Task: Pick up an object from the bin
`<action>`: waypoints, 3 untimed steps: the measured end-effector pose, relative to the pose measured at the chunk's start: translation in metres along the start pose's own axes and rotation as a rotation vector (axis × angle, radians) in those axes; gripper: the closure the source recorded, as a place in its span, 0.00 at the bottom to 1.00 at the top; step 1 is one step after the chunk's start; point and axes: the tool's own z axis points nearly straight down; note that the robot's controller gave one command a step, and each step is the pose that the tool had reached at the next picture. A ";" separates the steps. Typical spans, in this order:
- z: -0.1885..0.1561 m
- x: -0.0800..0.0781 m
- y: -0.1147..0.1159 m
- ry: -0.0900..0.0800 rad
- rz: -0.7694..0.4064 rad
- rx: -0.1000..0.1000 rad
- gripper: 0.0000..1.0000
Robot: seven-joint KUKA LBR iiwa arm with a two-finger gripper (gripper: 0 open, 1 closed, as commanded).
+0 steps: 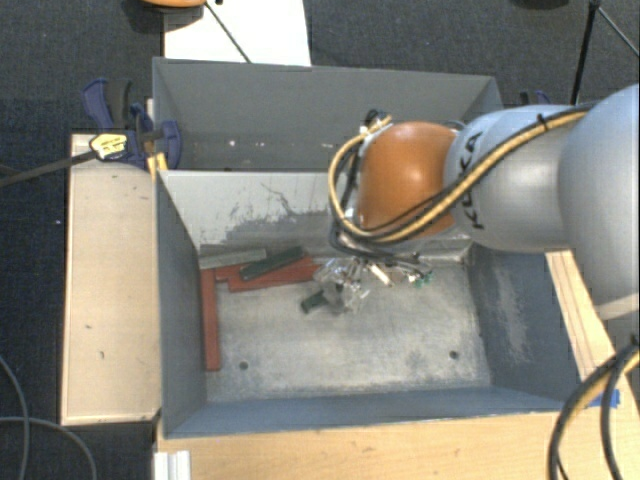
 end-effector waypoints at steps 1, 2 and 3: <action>0.000 0.000 0.000 0.000 0.000 0.000 0.00; 0.000 0.000 0.000 0.000 0.001 0.000 1.00; 0.000 0.000 0.000 0.000 0.001 0.000 1.00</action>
Offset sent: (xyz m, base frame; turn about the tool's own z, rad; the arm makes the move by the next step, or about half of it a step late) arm 0.0000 0.0000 0.0000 0.0000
